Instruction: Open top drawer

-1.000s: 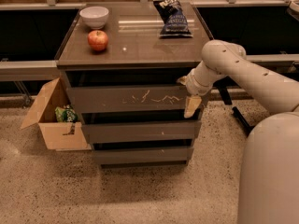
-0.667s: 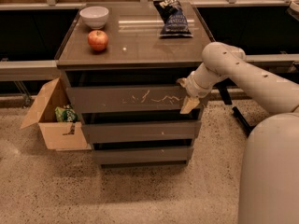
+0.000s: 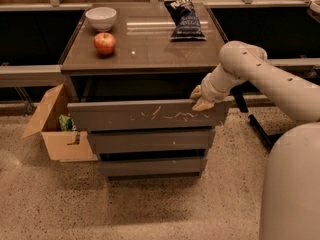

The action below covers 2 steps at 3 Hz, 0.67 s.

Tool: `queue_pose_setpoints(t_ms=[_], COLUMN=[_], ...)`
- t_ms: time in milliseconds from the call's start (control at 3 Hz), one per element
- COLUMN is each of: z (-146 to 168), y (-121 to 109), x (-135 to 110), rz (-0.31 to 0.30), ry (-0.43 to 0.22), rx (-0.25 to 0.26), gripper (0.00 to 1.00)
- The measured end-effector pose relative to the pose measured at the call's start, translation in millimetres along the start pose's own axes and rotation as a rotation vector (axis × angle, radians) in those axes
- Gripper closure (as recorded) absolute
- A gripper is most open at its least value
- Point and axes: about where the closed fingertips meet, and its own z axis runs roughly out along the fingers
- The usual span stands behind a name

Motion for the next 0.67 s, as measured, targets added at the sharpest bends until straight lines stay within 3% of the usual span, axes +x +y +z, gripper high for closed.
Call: queue_pose_setpoints(t_ms=[333, 667], z=[-5.8, -5.8], y=[-1.8, -1.8], x=[-2.0, -2.0], rz=[0.000, 0.000], ry=[0.000, 0.000], rx=[0.000, 0.000], gripper=[1.00, 0.82])
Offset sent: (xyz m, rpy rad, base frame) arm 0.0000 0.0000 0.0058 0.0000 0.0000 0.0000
